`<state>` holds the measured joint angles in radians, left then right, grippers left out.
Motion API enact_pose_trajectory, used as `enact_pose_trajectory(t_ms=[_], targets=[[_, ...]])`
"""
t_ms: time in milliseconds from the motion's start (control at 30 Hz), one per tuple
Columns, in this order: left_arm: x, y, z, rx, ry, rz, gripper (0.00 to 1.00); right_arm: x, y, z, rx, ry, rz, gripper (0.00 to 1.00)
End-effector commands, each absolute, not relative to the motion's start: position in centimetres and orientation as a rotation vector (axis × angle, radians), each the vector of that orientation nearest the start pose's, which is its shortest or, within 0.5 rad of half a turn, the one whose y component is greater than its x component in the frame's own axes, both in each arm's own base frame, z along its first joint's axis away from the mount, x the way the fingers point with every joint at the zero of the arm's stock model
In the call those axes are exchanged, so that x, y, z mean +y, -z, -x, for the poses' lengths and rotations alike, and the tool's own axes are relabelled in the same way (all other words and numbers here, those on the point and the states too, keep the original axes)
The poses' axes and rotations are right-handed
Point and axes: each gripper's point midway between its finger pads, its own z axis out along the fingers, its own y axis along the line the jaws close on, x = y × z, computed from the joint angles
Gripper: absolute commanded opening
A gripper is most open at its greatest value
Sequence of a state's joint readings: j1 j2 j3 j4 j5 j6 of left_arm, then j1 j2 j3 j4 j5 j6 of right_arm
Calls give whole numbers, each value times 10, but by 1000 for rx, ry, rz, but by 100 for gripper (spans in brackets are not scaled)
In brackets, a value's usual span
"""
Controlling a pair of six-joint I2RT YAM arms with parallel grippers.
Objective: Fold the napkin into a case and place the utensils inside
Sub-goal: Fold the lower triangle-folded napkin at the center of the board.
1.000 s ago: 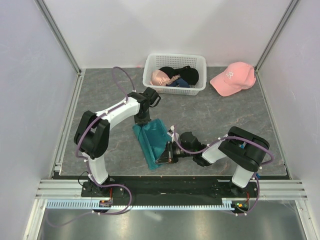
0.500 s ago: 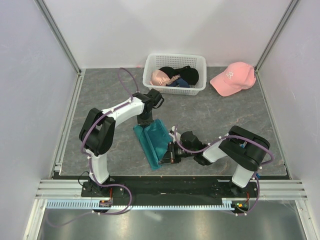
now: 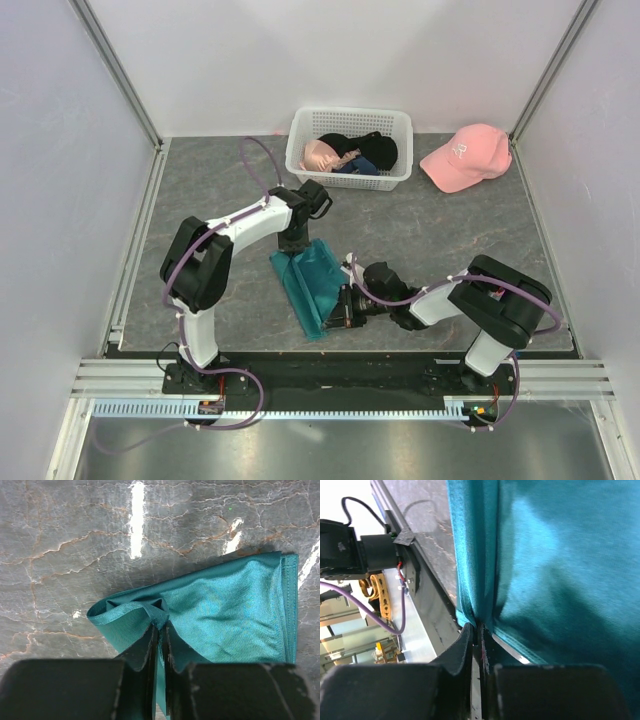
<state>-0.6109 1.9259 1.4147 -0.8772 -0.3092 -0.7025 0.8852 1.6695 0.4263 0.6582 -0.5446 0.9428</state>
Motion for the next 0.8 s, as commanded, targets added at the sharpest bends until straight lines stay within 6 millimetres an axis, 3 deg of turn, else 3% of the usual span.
enact_pose_trajectory(t_ms=[0,133,233,300,467,633,767], targets=[[-200,-62,-365,2621,-130,234,17,318,-10,-92,2673,-1475,376,13],[-208,-68,-365,2621,-66,207,32,308,-3,-97,2707,-1374,386,24],[-217,-84,-364,2606,11,175,42,300,-4,-107,2703,-1264,439,36],[-221,-97,-361,2597,66,142,44,300,-13,-121,2650,-1193,488,45],[-236,-117,-351,2597,227,54,47,288,-16,-131,2666,-1087,513,62],[-246,-121,-337,2621,338,-18,50,282,-17,-138,2678,-1003,555,65],[-231,-121,-332,2604,282,-15,47,285,-35,-161,2623,-930,546,65]])
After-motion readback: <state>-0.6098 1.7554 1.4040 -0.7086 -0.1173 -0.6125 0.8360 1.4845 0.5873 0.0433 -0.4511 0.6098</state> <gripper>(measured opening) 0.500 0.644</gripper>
